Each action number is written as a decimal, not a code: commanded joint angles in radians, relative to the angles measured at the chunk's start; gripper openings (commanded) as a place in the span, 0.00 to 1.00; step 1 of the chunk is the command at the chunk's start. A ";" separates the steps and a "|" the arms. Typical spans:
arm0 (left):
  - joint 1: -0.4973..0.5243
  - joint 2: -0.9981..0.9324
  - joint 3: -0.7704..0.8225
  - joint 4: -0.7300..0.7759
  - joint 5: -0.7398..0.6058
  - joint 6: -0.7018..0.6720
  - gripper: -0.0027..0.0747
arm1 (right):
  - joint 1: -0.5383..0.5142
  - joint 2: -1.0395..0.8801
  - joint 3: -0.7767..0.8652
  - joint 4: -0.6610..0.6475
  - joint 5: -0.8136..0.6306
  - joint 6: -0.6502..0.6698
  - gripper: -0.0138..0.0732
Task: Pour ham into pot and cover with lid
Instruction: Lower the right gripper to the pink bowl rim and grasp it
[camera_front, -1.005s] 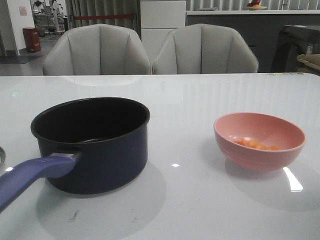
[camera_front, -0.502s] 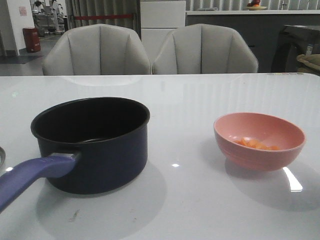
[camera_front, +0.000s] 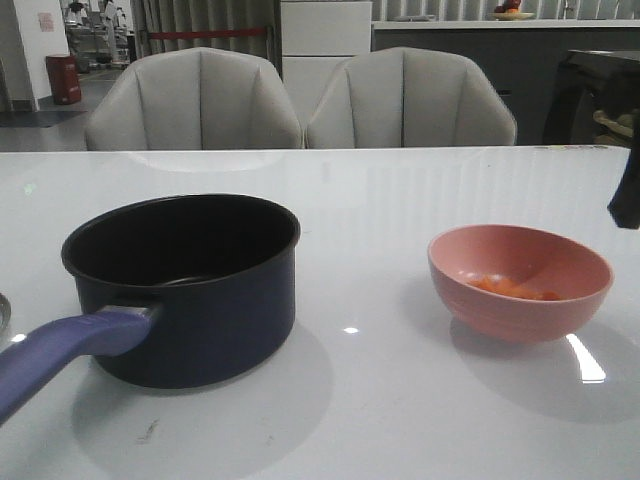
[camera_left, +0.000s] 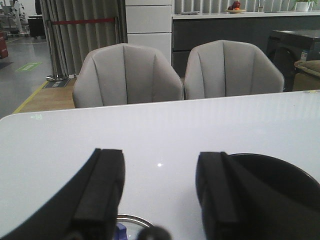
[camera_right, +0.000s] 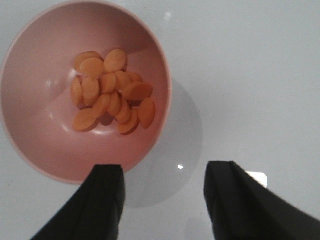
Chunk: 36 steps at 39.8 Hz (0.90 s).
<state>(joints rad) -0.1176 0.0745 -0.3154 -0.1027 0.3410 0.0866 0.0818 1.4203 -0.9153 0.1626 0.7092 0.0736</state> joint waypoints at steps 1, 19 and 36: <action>-0.007 0.011 -0.025 -0.003 -0.081 -0.001 0.52 | -0.003 0.057 -0.072 0.007 -0.023 -0.007 0.70; -0.007 0.011 -0.025 -0.003 -0.077 -0.001 0.52 | -0.003 0.332 -0.239 0.023 -0.016 -0.057 0.57; -0.007 0.011 -0.025 -0.003 -0.075 -0.001 0.52 | 0.009 0.241 -0.293 0.059 -0.044 -0.150 0.31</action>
<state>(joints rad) -0.1176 0.0745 -0.3154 -0.1027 0.3410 0.0866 0.0818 1.7658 -1.1729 0.1995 0.7130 -0.0515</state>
